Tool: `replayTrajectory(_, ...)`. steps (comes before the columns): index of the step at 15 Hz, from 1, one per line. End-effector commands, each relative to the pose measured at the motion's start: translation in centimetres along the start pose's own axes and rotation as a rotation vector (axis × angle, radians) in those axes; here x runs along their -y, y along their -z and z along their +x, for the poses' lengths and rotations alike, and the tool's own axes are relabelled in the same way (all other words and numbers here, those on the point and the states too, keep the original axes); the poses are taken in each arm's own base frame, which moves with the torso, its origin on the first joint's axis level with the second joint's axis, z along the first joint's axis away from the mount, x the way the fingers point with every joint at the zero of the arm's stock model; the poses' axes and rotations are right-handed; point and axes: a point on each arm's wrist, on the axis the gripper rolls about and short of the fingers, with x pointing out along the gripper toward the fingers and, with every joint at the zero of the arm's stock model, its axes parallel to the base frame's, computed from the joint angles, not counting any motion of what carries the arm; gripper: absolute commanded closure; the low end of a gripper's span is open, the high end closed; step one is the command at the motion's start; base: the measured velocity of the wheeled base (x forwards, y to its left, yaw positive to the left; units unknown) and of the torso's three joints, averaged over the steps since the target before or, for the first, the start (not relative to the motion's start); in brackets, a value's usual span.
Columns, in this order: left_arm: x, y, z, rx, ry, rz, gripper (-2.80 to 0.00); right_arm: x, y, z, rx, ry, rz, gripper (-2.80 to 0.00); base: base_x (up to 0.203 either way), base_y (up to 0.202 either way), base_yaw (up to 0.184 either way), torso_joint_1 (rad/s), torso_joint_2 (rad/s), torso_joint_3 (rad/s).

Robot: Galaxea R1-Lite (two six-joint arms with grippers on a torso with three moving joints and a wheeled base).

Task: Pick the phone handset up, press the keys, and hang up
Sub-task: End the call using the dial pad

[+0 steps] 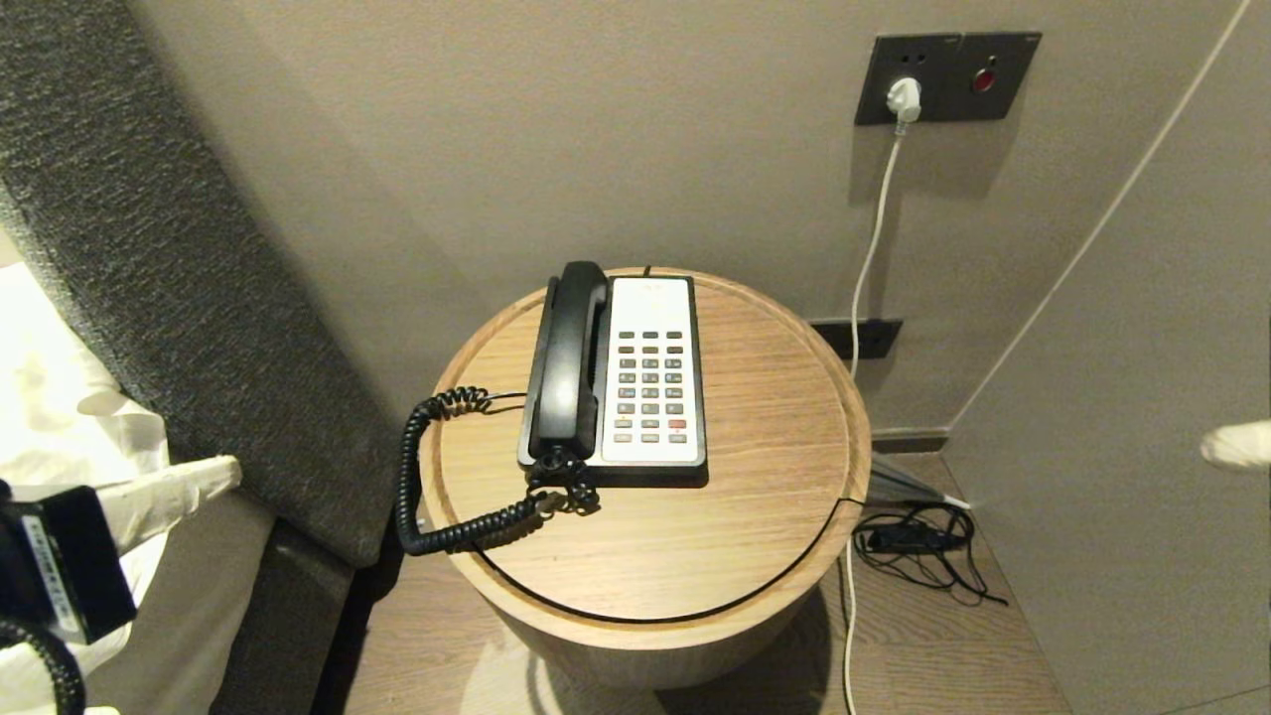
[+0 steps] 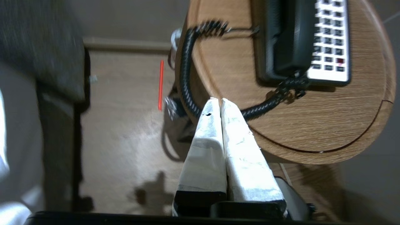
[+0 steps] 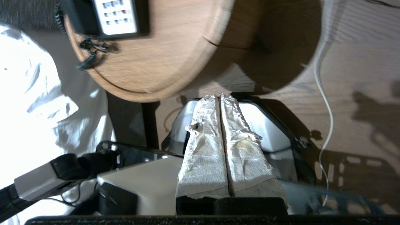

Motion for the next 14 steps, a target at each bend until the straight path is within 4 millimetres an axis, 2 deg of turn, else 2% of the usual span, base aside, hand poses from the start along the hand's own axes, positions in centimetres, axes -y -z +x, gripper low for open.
replayTrajectory(1,-0.6,1.4,-0.2,-0.02,-0.008,-0.052,0.0,-3.7,-3.2,8.4,-0.168,0.044,-0.056,0.0,0.0,0.0,0.0,0.0,0.0,0.0)
replayTrajectory(3,-0.5,1.4,-0.1,-0.022,-0.001,-0.061,0.0,-6.9,-3.0,11.9,-0.211,0.042,-0.14,0.0,0.0,0.0,0.0,0.0,0.0,0.0)
replayTrajectory(6,-0.6,1.9,0.4,-0.05,-0.01,-0.052,0.0,-10.4,-2.7,15.0,-0.23,0.014,-0.206,0.0,0.0,0.0,0.0,0.0,0.0,0.0)
replayTrajectory(9,-0.8,3.1,1.0,-0.105,-0.01,-0.035,0.0,-11.3,-2.8,16.5,-0.214,0.035,-0.225,0.0,0.0,0.0,0.0,0.0,0.0,0.0)
replayTrajectory(13,-0.5,2.9,1.6,-0.1,-0.007,-0.036,0.0,-12.5,-4.0,18.4,-0.119,0.003,-0.194,0.0,0.0,0.0,0.0,0.0,0.0,0.0)
replayTrajectory(14,-0.6,3.2,1.8,-0.113,-0.013,-0.034,0.0,-12.8,-3.9,19.4,-0.113,-0.002,-0.184,0.0,0.0,0.0,0.0,0.0,0.0,0.0)
